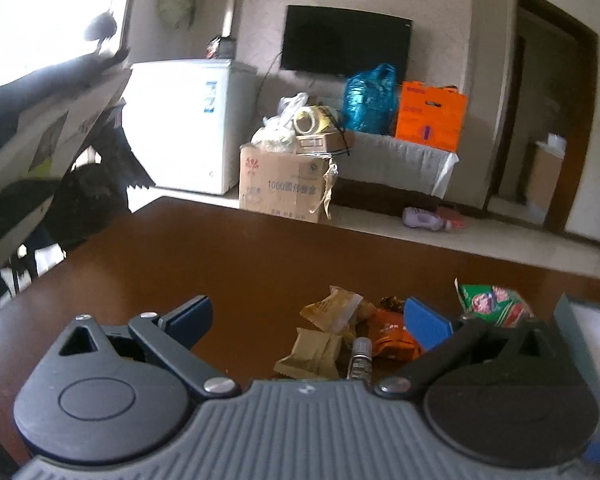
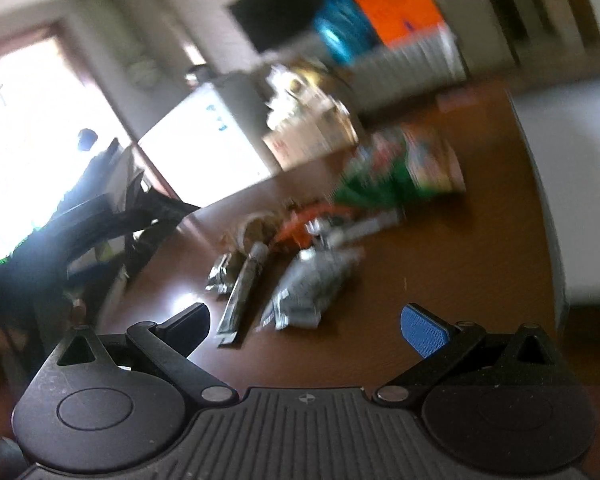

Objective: Organize snacks
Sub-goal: 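Move the right tool toward the clear wrapped snack packet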

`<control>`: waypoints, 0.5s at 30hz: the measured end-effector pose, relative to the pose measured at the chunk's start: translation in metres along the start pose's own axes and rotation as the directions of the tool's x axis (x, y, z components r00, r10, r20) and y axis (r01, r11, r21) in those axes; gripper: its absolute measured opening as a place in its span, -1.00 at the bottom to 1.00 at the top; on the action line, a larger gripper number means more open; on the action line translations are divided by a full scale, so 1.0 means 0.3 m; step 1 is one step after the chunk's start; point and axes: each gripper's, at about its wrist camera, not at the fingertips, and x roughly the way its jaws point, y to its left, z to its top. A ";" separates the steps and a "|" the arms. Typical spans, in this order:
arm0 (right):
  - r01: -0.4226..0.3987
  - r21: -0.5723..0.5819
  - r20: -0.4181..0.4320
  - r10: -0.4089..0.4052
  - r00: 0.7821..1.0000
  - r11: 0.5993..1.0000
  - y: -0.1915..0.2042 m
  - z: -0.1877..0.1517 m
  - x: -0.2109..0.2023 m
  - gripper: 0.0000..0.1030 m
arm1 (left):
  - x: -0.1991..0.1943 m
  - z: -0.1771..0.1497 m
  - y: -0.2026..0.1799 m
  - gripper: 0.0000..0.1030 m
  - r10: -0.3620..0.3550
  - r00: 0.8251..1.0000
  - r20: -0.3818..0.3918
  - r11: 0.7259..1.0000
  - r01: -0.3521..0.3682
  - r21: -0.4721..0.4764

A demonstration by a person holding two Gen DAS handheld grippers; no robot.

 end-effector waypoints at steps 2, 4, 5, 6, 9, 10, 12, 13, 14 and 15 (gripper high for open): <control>0.013 -0.066 0.015 -0.012 1.000 0.998 0.021 0.004 0.005 1.00 | 0.012 -0.006 -0.009 1.00 -0.008 1.000 -0.013 1.000 0.009 0.019; 0.018 -0.093 0.014 -0.017 1.000 0.995 0.035 0.007 0.017 1.00 | 0.022 -0.003 -0.007 1.00 -0.020 0.999 -0.031 1.000 0.020 0.001; 0.029 -0.116 0.021 -0.027 0.999 0.993 0.046 0.011 0.021 1.00 | 0.029 -0.002 -0.008 1.00 -0.020 0.999 -0.031 1.000 0.020 -0.007; 0.065 -0.175 0.063 -0.055 0.997 0.982 0.073 0.017 0.015 1.00 | 0.031 0.007 -0.002 1.00 -0.021 0.999 -0.028 1.000 0.020 -0.009; 0.208 -0.399 0.309 -0.082 0.947 0.893 0.184 0.023 -0.041 1.00 | 0.059 0.007 -0.018 1.00 -0.016 1.000 -0.020 1.000 0.016 -0.010; 0.253 -0.424 0.363 -0.093 0.927 0.870 0.204 0.028 -0.048 1.00 | 0.065 0.009 -0.017 1.00 -0.014 1.000 -0.021 1.000 0.014 -0.008; 0.284 -0.395 0.337 -0.150 0.929 0.874 0.202 0.055 -0.011 1.00 | 0.077 0.007 -0.017 1.00 -0.014 1.000 -0.019 1.000 0.013 -0.003; 0.273 -0.364 0.270 -0.180 0.946 0.891 0.181 0.066 0.025 1.00 | 0.081 0.007 -0.013 1.00 -0.012 1.000 -0.017 1.000 0.012 -0.001; 0.265 -0.339 0.212 -0.201 0.956 0.903 0.156 0.065 0.056 1.00 | 0.086 0.005 -0.013 1.00 -0.008 1.000 -0.015 1.000 0.008 0.002; 0.270 -0.325 0.179 -0.222 0.959 0.906 0.135 0.053 0.075 0.99 | 0.091 0.003 -0.012 1.00 -0.004 1.000 -0.016 1.000 0.004 0.004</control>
